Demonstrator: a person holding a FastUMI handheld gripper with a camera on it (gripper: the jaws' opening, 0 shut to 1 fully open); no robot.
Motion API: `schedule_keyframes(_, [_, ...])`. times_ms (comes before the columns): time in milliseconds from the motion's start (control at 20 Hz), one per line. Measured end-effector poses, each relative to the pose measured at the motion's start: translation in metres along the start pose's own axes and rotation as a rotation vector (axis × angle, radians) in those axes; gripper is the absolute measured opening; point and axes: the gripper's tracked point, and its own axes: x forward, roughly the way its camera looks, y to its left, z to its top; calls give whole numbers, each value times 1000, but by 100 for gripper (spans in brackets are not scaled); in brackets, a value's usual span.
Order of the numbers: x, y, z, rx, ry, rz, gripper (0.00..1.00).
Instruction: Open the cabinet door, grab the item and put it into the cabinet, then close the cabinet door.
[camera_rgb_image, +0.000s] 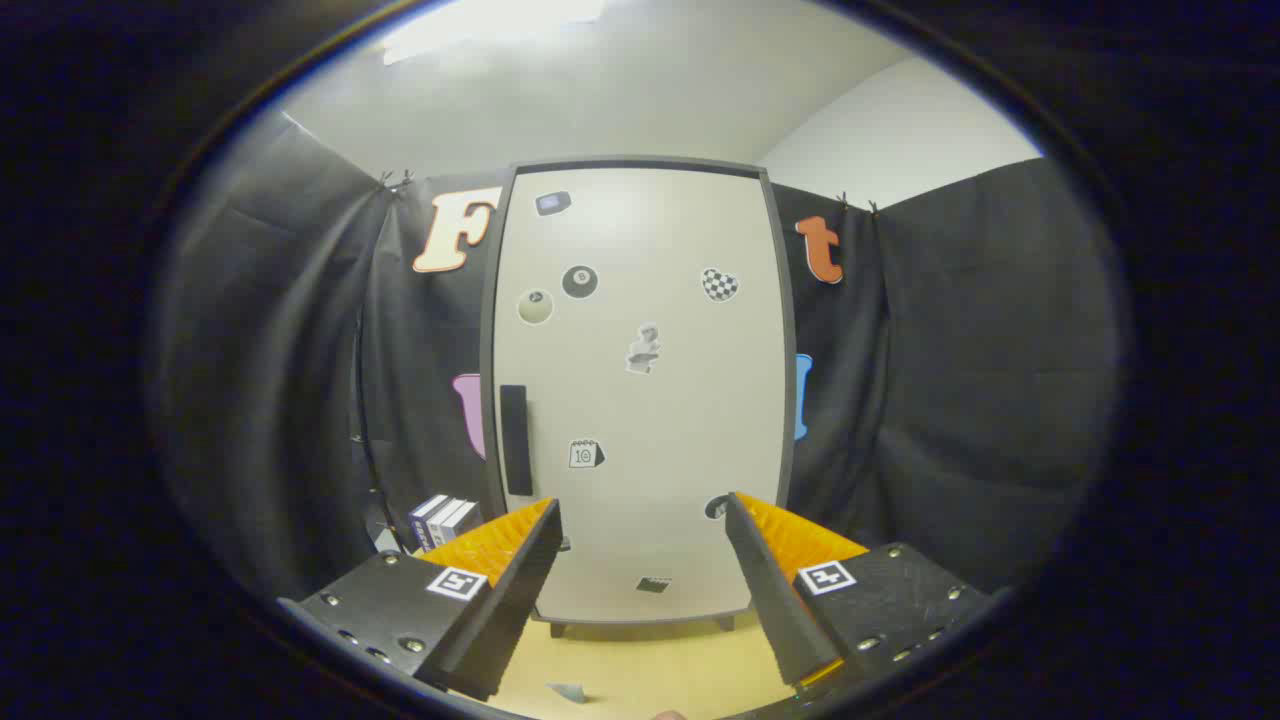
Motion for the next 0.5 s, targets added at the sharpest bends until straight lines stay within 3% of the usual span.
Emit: schedule_keyframes(500, [-1, 10, 12, 8, -3, -14, 97])
